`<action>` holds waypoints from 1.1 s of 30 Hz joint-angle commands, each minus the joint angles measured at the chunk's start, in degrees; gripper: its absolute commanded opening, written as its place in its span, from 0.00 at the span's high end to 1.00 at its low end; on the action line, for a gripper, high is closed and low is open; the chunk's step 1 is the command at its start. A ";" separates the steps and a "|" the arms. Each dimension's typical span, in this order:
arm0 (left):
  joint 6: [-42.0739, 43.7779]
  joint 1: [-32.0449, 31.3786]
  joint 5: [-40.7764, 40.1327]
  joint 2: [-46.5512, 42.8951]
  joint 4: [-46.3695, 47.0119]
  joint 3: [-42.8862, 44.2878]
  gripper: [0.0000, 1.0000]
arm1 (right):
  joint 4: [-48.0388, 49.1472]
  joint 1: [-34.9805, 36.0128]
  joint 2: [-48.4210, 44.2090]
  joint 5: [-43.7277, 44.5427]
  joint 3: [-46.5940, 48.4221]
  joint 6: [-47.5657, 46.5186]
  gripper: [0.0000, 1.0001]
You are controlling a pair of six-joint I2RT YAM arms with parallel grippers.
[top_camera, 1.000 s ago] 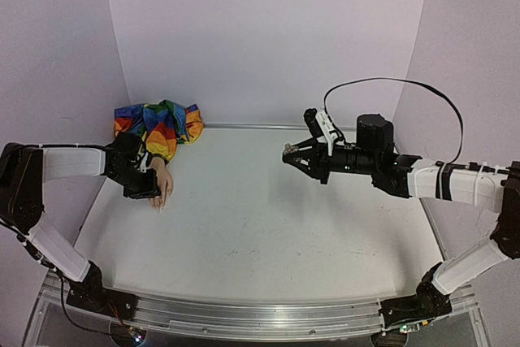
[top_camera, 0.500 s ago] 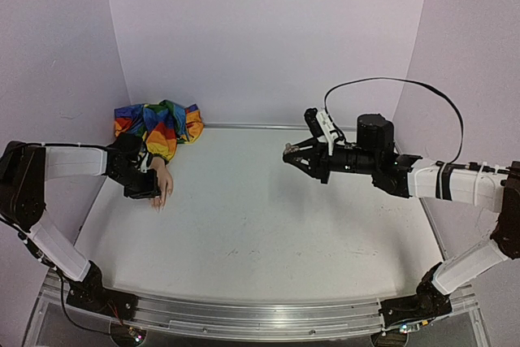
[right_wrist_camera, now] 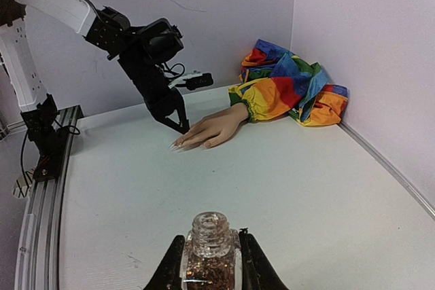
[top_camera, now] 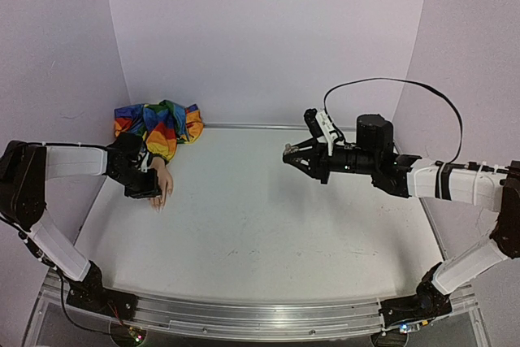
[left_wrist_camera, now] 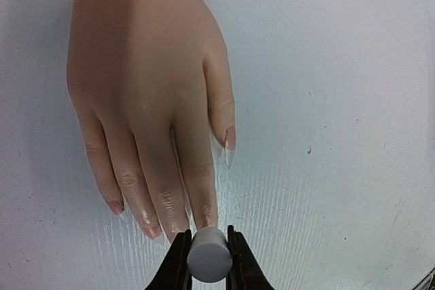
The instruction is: Paint the nails
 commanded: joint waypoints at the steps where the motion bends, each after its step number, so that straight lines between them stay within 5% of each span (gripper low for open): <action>1: 0.62 0.29 1.25 0.61 1.65 1.44 1.00 | 2.84 -0.27 -0.28 -1.81 1.33 0.53 1.00; 33: -0.20 0.33 0.38 -4.33 -0.37 1.26 1.00 | 2.99 -0.27 -0.92 -2.34 0.89 0.72 1.00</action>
